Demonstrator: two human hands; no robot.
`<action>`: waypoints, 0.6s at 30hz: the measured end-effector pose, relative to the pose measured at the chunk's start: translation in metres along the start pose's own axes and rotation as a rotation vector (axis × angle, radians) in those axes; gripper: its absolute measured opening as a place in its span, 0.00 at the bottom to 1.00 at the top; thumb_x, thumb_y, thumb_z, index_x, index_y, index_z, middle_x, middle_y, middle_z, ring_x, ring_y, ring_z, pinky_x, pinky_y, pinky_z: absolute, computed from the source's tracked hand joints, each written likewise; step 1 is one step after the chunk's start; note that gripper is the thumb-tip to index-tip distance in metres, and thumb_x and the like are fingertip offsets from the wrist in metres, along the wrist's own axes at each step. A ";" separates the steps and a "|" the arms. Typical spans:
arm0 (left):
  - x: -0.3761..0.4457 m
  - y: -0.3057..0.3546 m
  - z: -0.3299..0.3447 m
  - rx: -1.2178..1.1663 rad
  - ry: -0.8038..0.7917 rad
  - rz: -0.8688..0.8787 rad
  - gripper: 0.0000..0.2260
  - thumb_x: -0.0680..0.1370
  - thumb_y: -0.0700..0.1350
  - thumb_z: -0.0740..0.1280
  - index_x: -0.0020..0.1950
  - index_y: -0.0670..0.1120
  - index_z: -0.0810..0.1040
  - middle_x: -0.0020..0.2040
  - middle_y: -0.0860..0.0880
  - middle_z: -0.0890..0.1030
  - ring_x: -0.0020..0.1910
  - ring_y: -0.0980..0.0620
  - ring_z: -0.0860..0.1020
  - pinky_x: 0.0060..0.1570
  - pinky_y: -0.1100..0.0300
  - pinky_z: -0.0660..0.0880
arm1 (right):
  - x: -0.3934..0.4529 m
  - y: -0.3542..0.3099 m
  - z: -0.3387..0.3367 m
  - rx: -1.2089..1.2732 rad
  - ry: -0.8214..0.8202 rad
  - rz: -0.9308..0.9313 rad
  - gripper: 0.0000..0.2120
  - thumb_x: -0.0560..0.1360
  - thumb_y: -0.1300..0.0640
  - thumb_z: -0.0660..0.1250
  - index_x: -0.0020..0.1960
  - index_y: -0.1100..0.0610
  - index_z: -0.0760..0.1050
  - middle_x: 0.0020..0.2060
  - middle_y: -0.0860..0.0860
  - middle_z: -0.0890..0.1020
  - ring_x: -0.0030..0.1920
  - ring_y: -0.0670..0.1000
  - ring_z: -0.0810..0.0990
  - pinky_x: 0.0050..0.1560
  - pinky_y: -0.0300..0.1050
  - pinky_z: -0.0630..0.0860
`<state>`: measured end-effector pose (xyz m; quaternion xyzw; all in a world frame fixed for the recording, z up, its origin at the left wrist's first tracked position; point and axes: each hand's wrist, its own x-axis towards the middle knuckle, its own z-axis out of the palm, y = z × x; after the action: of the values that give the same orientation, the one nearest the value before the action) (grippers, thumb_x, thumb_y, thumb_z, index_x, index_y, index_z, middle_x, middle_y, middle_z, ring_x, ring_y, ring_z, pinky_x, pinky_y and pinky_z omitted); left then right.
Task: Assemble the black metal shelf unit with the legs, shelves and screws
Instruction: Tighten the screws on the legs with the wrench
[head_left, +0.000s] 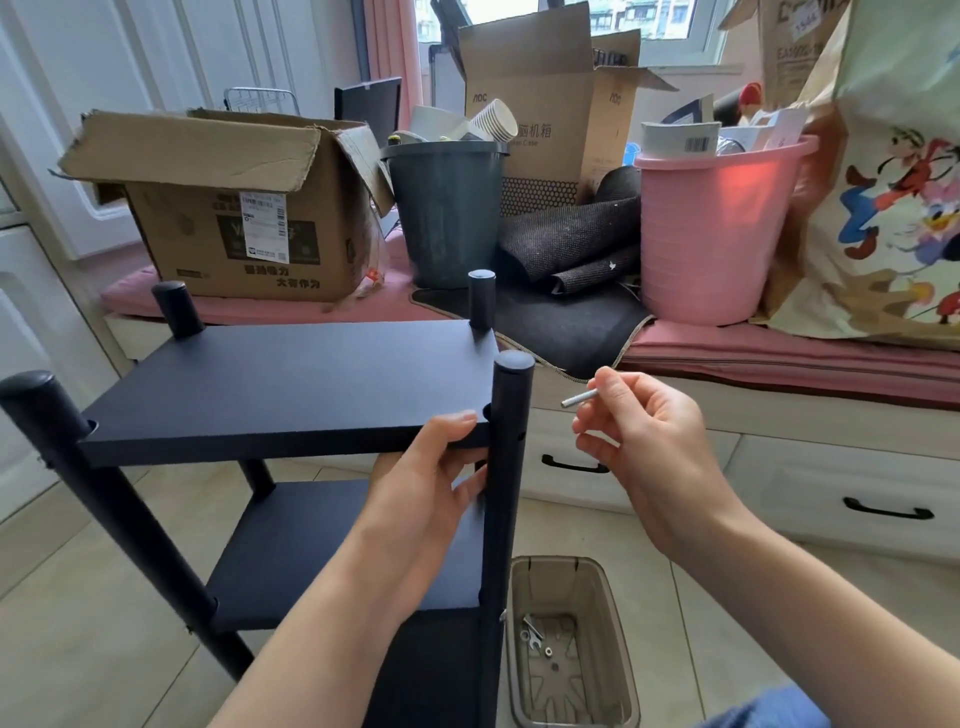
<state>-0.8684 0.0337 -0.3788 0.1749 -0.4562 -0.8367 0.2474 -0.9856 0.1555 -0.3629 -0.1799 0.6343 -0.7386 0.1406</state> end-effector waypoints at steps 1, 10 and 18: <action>0.000 0.002 -0.006 0.006 0.002 0.002 0.11 0.67 0.47 0.70 0.44 0.42 0.80 0.45 0.43 0.83 0.47 0.47 0.82 0.59 0.49 0.79 | 0.003 0.001 0.003 0.018 -0.003 0.019 0.11 0.82 0.54 0.62 0.44 0.57 0.75 0.30 0.48 0.78 0.33 0.45 0.77 0.36 0.39 0.77; -0.015 0.043 -0.062 0.095 0.179 0.078 0.10 0.79 0.41 0.59 0.38 0.42 0.72 0.32 0.46 0.73 0.30 0.49 0.76 0.36 0.54 0.80 | 0.017 0.013 0.042 -0.043 -0.049 0.101 0.13 0.82 0.50 0.60 0.43 0.55 0.75 0.48 0.55 0.82 0.44 0.47 0.77 0.41 0.40 0.75; -0.029 0.077 -0.119 0.081 0.274 0.123 0.03 0.77 0.45 0.65 0.48 0.47 0.73 0.42 0.47 0.72 0.31 0.51 0.73 0.26 0.59 0.75 | -0.004 0.011 0.068 -0.043 -0.307 0.192 0.15 0.84 0.50 0.56 0.45 0.58 0.73 0.47 0.50 0.87 0.54 0.47 0.84 0.59 0.49 0.76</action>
<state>-0.7632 -0.0658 -0.3741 0.2688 -0.4612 -0.7693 0.3509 -0.9514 0.0950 -0.3653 -0.2321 0.6353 -0.6720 0.3017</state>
